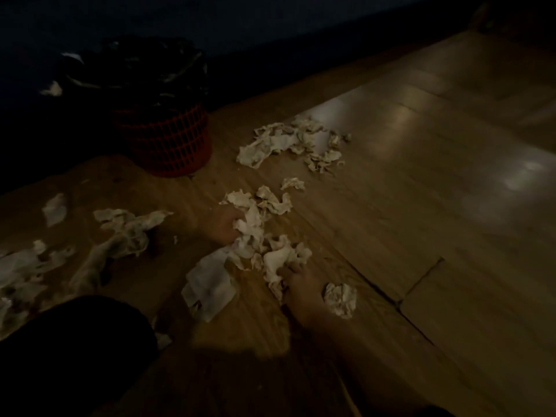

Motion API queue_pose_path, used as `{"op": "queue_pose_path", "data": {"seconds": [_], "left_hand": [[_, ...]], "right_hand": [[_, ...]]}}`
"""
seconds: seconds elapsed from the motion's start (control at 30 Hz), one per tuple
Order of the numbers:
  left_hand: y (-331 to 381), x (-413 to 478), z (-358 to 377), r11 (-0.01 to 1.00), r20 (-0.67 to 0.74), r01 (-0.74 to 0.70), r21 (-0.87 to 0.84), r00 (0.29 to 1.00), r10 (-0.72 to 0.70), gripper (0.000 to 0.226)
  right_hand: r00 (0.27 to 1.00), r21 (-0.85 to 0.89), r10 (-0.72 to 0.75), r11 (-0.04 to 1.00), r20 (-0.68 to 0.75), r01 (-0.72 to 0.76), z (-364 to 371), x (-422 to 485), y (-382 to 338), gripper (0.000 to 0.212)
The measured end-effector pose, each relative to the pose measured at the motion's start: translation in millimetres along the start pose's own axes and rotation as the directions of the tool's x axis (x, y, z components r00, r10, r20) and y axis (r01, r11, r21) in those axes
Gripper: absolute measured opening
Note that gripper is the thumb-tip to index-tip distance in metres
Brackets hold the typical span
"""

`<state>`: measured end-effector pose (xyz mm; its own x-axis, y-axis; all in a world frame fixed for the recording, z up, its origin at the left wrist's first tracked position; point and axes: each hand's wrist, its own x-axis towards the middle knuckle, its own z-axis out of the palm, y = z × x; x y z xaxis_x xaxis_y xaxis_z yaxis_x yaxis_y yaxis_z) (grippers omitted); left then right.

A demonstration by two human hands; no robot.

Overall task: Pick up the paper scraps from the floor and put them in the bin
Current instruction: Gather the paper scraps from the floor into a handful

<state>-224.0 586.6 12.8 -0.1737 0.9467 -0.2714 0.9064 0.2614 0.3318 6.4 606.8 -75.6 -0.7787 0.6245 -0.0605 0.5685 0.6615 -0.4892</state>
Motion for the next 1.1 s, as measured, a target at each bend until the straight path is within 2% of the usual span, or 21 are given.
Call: {"op": "queue_pose_path", "data": {"seconds": [0.07, 0.1, 0.17, 0.3, 0.37, 0.43, 0.53, 0.6, 0.67, 0.73, 0.83, 0.93, 1.03, 1.1], "left_hand": [[13, 14, -3, 0.988, -0.189, -0.14, -0.063, 0.974, 0.126, 0.025], [18, 19, 0, 0.974, -0.25, -0.21, -0.08, 0.951, 0.184, 0.019], [29, 28, 2, 0.953, -0.289, -0.29, -0.086, 0.923, 0.255, 0.015], [52, 34, 12, 0.93, -0.319, -0.365, -0.042, 0.887, 0.334, 0.008], [55, 34, 24, 0.928, -0.327, -0.368, -0.049, 0.884, 0.334, 0.011], [55, 36, 35, 0.936, -0.315, -0.348, -0.059, 0.896, 0.313, 0.014], [52, 36, 41, 0.934, -0.307, -0.349, -0.07, 0.899, 0.313, 0.015], [45, 33, 41, 0.93, -0.323, -0.357, -0.093, 0.894, 0.311, 0.017], [35, 26, 39, 0.931, -0.316, -0.35, -0.1, 0.899, 0.304, 0.023], [19, 24, 34, 0.936, -0.325, -0.334, -0.107, 0.902, 0.285, 0.026], [-4, 24, 11, 0.942, -0.41, -0.269, -0.201, 0.896, 0.168, 0.024], [-23, 23, -28, 0.938, -0.533, -0.234, -0.257, 0.844, 0.065, 0.022], [-55, 16, -84, 0.948, -0.625, -0.235, -0.213, 0.779, 0.053, 0.026], [-80, 4, -125, 0.962, -0.659, -0.207, -0.177, 0.751, 0.041, 0.027]], "right_hand": [[0.996, 0.162, 0.086, 0.983, -0.013, -0.083, -6, 5, 0, 0.033], [0.99, 0.256, 0.142, 0.958, -0.017, -0.133, -14, 9, 1, 0.031], [0.967, 0.337, 0.252, 0.913, -0.027, -0.228, -32, 12, 10, 0.029], [0.939, 0.153, 0.295, 0.95, -0.174, -0.271, -59, -14, 31, 0.034], [0.918, -0.021, 0.355, 0.931, -0.176, -0.364, -50, -39, 38, 0.028], [0.902, -0.08, 0.409, 0.903, -0.139, -0.422, -25, -65, 38, 0.036], [0.91, -0.066, 0.347, 0.927, -0.228, -0.37, 4, -82, 31, 0.043], [0.913, -0.004, 0.34, 0.937, -0.227, -0.349, 2, -74, 28, 0.041], [0.932, 0.002, 0.301, 0.952, -0.202, -0.307, -9, -58, 26, 0.035], [0.951, -0.035, 0.202, 0.976, -0.234, -0.216, -25, -33, 19, 0.024], [0.955, -0.036, 0.112, 0.991, -0.274, -0.126, -56, 16, -4, 0.015], [0.943, -0.021, 0.029, 0.999, -0.331, -0.039, -86, 67, -37, 0.029], [0.939, -0.059, -0.069, 0.997, -0.336, 0.052, -106, 123, -76, 0.042], [0.931, -0.073, -0.132, 0.991, -0.341, 0.114, -116, 163, -107, 0.043]]}}
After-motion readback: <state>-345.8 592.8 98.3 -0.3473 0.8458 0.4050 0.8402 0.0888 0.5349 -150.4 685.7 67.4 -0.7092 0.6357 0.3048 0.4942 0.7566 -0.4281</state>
